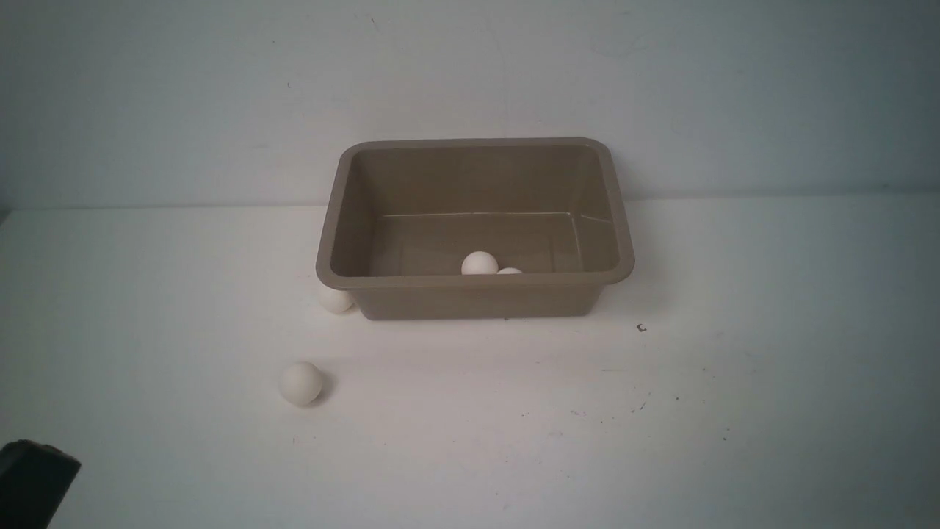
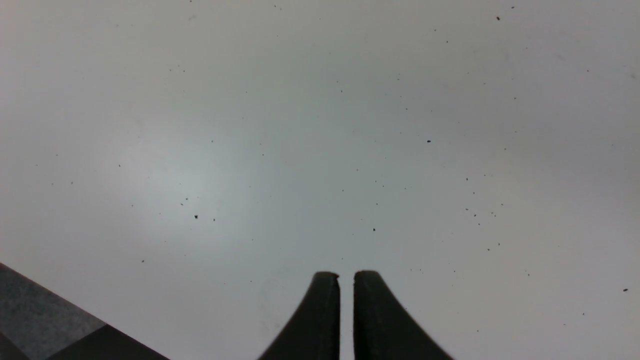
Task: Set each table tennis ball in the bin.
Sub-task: Use the left arm to clamp the table tennis ball closest to it
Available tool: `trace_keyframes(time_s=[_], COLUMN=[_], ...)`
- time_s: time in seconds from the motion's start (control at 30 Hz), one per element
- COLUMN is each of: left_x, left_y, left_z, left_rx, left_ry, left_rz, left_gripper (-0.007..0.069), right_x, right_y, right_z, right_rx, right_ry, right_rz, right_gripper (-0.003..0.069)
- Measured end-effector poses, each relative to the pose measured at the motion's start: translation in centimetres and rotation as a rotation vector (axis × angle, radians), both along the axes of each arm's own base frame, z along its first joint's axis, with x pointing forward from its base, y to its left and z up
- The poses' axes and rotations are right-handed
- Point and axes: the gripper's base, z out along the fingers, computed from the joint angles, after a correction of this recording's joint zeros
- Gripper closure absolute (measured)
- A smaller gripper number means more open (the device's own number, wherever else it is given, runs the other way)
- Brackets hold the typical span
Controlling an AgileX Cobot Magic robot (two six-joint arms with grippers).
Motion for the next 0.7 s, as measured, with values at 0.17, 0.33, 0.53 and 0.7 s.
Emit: trace_keyframes(time_s=[0.17, 0.33, 0.53, 0.7], left_x=[0.2, 0.5, 0.9, 2.2], left_y=[0.4, 1.0, 1.1, 1.2], left_z=[0.1, 0.2, -0.1, -0.6], left_rx=[0.014, -0.015, 0.072, 0.12], left_ry=[-0.021, -0.022, -0.008, 0.07], left_rz=[0.058, 0.127, 0.179, 0.194], left_gripper=[0.0132, 0.0162, 0.0281, 0.0447], right_x=[-0.1, -0.1, -0.1, -0.1], right_y=[0.2, 0.3, 0.4, 0.4], right_z=[0.0, 0.1, 0.1, 0.2], right_rx=[0.029, 0.038, 0.052, 0.057], right_ry=[0.013, 0.018, 0.014, 0.012], right_rz=[-0.001, -0.001, -0.003, -0.004], right_gripper=[0.0628, 0.0628, 0.0628, 0.0628])
